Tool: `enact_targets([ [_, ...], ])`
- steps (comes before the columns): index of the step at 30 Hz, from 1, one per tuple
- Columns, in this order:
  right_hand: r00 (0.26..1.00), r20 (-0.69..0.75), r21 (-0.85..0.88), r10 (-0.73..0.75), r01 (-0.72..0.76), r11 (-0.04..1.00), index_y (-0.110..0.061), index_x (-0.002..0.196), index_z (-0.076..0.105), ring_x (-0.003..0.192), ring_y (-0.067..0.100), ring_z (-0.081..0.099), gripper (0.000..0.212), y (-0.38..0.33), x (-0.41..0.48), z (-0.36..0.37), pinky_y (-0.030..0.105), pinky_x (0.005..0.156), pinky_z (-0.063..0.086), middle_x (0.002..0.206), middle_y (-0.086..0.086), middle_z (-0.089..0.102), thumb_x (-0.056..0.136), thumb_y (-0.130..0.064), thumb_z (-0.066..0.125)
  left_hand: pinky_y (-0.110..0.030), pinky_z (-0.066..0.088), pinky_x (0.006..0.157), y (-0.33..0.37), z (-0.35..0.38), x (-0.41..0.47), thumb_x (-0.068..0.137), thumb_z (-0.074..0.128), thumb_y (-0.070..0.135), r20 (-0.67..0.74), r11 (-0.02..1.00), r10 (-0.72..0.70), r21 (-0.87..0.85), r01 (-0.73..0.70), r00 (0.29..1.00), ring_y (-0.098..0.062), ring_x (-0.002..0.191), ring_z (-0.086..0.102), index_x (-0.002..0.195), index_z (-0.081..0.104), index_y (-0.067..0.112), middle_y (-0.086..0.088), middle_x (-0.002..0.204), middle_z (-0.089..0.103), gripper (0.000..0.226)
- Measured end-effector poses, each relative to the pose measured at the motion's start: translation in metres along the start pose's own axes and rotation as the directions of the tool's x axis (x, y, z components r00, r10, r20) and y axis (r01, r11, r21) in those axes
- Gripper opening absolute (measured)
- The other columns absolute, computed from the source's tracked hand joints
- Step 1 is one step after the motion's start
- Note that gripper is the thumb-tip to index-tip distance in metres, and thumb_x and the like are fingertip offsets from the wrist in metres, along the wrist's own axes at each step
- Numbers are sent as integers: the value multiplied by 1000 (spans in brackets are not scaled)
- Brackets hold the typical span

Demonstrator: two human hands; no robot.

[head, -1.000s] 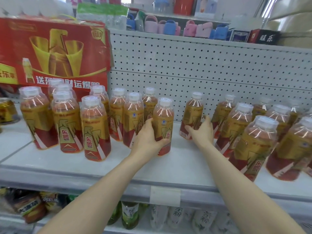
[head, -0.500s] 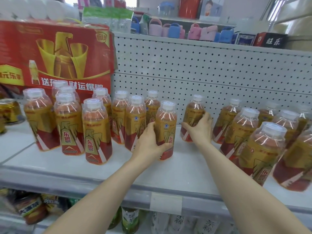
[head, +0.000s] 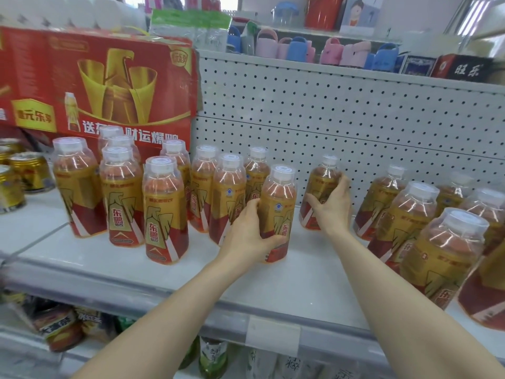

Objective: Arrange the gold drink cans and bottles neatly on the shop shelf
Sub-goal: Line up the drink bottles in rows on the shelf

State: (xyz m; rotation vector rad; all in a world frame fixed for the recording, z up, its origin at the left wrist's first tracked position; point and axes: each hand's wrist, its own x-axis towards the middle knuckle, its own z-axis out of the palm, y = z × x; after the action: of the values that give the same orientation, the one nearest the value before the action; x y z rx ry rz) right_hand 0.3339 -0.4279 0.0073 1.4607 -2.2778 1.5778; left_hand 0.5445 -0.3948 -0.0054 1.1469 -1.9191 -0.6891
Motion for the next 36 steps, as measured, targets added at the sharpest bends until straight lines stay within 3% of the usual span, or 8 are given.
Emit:
enact_targets([
  [4, 999, 37, -45, 11, -9, 999, -16, 152, 21, 133, 32, 46, 86, -1, -6, -10, 49, 106, 42, 146, 11, 42, 86, -30, 75, -24, 42, 91, -3, -1, -3, 75, 81, 39, 11, 999, 48, -24, -47, 999, -10, 120, 53, 134, 40, 28, 12, 130, 56, 73],
  [7, 991, -100, 7, -87, 88, 996, -19, 155, 17, 140, 23, 37, 75, -18, -30, -24, 45, 113, 36, 154, 5, 33, 96, -30, 62, -29, 43, 100, -8, -5, -9, 79, 79, 39, -8, 996, 78, 48, -78, 997, -13, 125, 51, 143, 39, 23, 7, 137, 53, 77],
  [9, 968, -187, 98, -165, 186, 978, -22, 149, 29, 125, 17, 49, 59, -35, -50, -31, 45, 105, 45, 138, -1, 43, 98, -34, 56, -37, 48, 100, -14, -14, -14, 82, 76, 34, -120, 989, 131, 77, -122, 984, -14, 118, 55, 137, 49, 22, 6, 130, 54, 62],
  [13, 975, 22, 237, -220, 209, 949, -30, 141, 36, 111, 8, 58, 59, -60, -91, -20, 43, 95, 52, 127, -6, 54, 92, -56, 57, -32, 42, 103, -25, -31, -23, 84, 73, 16, -379, 946, 324, 157, -285, 867, -17, 115, 49, 124, 56, 17, 1, 122, 48, 43],
  [16, 963, 190, 150, -194, 166, 975, -33, 150, 20, 120, 11, 55, 89, -68, -110, -7, 35, 101, 46, 135, -8, 55, 80, -54, 71, -32, 32, 111, -26, -32, -25, 82, 74, 13, -417, 967, 247, 160, -197, 875, -23, 129, 37, 140, 40, 12, -9, 139, 36, 68],
  [21, 972, 180, 68, -148, 138, 988, -26, 148, 21, 114, 19, 57, 90, -67, -110, -12, 44, 97, 49, 126, -4, 60, 78, -41, 75, -43, 15, 120, -30, -31, -17, 86, 72, 19, -259, 999, -22, -31, 15, 966, -29, 147, 12, 155, 3, 13, -12, 158, 13, 97],
  [31, 996, -93, -156, -15, 0, 988, -21, 145, 25, 115, 29, 59, 89, -34, -92, -44, 42, 89, 49, 131, 5, 57, 78, -43, 80, -44, 33, 108, -24, -44, 3, 80, 77, 42, -239, 986, -107, 98, 134, 965, -33, 128, 35, 143, 30, 9, -13, 137, 33, 85],
  [36, 997, -44, -140, -56, 49, 989, -25, 154, 12, 128, 27, 50, 95, -33, -84, -55, 36, 91, 41, 151, 4, 39, 82, -40, 74, -45, 41, 103, -19, -40, 5, 83, 75, 35, -173, 992, -114, 26, 120, 978, -32, 125, 48, 141, 30, 10, -11, 137, 45, 78],
])
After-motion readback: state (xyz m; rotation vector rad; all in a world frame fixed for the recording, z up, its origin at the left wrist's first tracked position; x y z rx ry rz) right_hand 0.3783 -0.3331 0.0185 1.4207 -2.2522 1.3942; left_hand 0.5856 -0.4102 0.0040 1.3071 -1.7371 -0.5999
